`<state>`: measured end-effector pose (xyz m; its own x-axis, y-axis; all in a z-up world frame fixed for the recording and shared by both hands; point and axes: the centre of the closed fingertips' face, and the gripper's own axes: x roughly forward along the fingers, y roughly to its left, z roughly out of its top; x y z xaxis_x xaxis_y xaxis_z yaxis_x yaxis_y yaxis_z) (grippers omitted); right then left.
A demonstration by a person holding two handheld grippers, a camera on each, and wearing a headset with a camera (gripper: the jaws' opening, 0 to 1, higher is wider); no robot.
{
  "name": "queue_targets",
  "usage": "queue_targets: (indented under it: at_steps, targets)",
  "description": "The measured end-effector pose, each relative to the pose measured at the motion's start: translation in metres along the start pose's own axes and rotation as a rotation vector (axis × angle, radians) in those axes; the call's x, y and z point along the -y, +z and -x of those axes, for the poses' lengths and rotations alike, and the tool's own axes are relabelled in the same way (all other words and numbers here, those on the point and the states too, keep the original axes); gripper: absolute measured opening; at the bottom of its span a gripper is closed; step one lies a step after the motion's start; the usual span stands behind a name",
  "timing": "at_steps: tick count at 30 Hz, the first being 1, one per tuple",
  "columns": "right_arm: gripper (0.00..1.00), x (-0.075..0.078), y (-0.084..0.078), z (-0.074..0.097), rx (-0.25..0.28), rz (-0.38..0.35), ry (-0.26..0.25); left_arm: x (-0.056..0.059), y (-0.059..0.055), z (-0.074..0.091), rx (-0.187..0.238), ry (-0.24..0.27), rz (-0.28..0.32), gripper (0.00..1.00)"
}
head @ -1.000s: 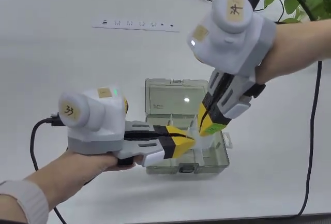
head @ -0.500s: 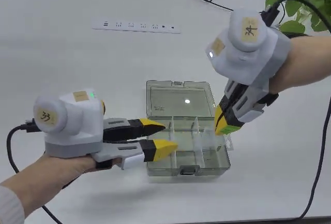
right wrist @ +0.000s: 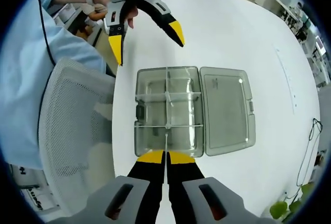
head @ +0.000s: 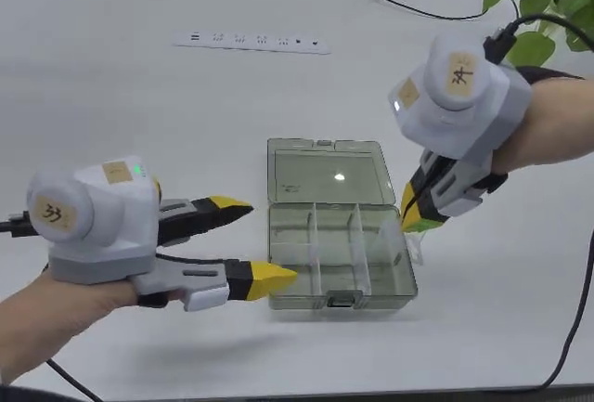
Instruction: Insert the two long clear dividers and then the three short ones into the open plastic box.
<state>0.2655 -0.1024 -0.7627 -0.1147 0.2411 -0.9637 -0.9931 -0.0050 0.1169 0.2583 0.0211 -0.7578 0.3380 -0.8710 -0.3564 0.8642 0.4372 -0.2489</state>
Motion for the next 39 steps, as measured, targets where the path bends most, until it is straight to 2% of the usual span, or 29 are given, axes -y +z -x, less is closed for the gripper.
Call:
queue_targets:
  at_steps: [5, 9, 10, 15, 29, 39]
  targets:
    - [0.02, 0.005, 0.002, 0.0, 0.016, 0.005, -0.005, 0.004, -0.007, 0.006, -0.029, 0.001, -0.032, 0.77]
    - [0.02, 0.001, 0.007, 0.0, 0.021, 0.013, 0.0, 0.009, -0.019, 0.007, -0.084, -0.004, -0.063, 0.91]
    - [0.02, 0.001, 0.008, 0.0, 0.021, 0.014, 0.002, 0.01, -0.023, 0.008, -0.102, -0.006, -0.051, 0.93]
    - [0.02, 0.0, 0.008, -0.003, 0.013, 0.017, 0.006, 0.011, -0.031, 0.01, -0.122, -0.003, -0.026, 0.99]
    - [0.02, 0.004, 0.005, -0.011, -0.01, 0.03, 0.01, 0.006, -0.036, 0.016, -0.122, 0.016, 0.001, 0.98]
    - [0.02, 0.008, -0.002, -0.026, -0.048, 0.05, 0.012, 0.009, -0.037, 0.016, -0.115, 0.019, 0.004, 0.95]
